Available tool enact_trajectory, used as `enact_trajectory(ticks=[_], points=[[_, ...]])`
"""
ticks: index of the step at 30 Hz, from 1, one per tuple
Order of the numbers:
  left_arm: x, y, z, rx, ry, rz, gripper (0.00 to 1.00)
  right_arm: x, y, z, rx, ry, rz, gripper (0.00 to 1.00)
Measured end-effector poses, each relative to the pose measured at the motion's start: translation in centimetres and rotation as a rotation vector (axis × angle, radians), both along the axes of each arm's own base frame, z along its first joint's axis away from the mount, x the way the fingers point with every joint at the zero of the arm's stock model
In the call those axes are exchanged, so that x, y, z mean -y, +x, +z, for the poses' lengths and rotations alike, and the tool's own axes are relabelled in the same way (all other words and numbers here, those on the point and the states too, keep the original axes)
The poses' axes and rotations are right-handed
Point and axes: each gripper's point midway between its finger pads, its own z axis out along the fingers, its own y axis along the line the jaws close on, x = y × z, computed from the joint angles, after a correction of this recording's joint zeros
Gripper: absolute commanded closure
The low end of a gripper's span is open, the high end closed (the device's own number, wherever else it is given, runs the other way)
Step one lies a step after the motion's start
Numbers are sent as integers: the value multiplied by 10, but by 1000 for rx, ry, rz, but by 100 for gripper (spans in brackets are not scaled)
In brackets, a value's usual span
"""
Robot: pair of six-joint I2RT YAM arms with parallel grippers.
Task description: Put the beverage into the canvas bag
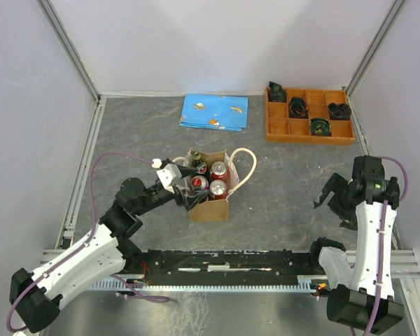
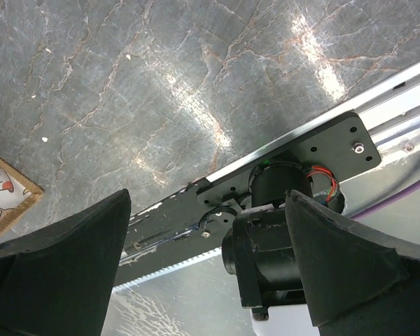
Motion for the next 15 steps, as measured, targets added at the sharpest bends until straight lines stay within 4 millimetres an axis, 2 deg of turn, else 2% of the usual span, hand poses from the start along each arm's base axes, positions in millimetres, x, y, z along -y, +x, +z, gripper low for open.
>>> enact_trajectory(ticks=[7,10,15], points=[[-7,15,46,27,-29,89,7,-2,12,3,56,12,12,1],[-15,24,66,31,-38,159,5,-1,22,9,100,9,22,1],[-33,37,87,17,-37,289,4,0,42,22,171,11,36,1]])
